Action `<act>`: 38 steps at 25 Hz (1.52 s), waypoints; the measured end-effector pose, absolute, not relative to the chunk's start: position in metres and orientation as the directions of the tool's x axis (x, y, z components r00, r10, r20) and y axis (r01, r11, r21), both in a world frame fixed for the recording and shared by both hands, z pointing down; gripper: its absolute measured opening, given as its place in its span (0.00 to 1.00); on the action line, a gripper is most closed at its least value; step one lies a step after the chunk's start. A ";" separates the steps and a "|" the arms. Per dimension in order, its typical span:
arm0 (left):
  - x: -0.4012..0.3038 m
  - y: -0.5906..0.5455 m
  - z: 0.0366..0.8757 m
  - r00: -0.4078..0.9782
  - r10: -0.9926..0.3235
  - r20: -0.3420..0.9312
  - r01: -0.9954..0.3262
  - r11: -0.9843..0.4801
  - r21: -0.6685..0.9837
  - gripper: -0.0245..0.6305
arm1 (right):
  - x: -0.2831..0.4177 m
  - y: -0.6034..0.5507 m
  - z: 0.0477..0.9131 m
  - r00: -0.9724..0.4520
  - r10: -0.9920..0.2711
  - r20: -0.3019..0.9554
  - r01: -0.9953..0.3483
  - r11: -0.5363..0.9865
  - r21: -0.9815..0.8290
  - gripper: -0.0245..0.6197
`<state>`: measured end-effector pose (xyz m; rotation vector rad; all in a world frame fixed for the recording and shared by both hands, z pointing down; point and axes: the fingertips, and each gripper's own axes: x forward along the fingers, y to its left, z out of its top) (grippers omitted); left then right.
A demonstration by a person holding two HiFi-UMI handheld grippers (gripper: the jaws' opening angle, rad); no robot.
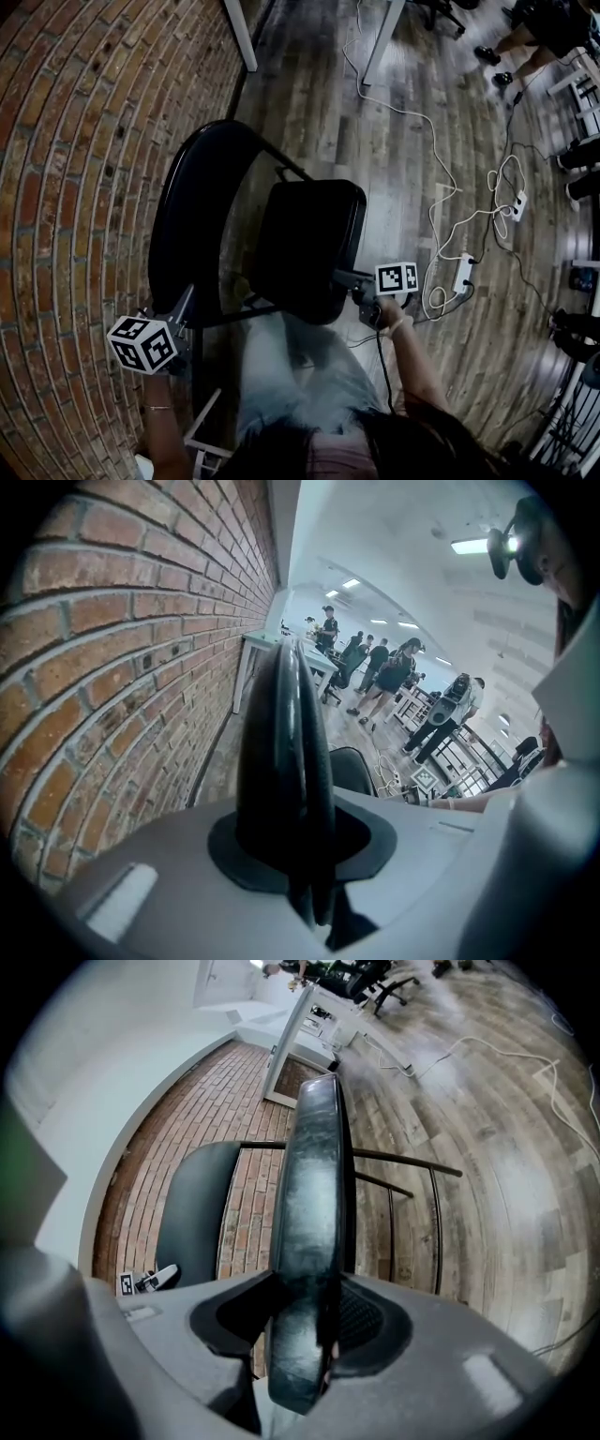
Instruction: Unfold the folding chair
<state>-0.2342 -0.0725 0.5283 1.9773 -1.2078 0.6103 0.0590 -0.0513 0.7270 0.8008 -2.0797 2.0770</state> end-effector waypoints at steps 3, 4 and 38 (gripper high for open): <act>-0.237 -0.074 0.530 0.454 -0.551 0.700 -0.891 -0.298 0.344 0.13 | 0.063 -0.051 0.730 -0.862 -0.293 0.414 -0.416 -0.060 -0.907 0.31; -0.238 -0.075 0.531 0.457 -0.552 0.698 -0.889 -0.299 0.346 0.13 | 0.065 -0.050 0.731 -0.862 -0.293 0.413 -0.415 -0.059 -0.908 0.31; -0.258 -0.084 0.566 0.537 -0.537 0.651 -0.843 -0.304 0.444 0.14 | 0.113 -0.032 0.782 -0.854 -0.258 0.452 -0.440 -0.105 -0.892 0.35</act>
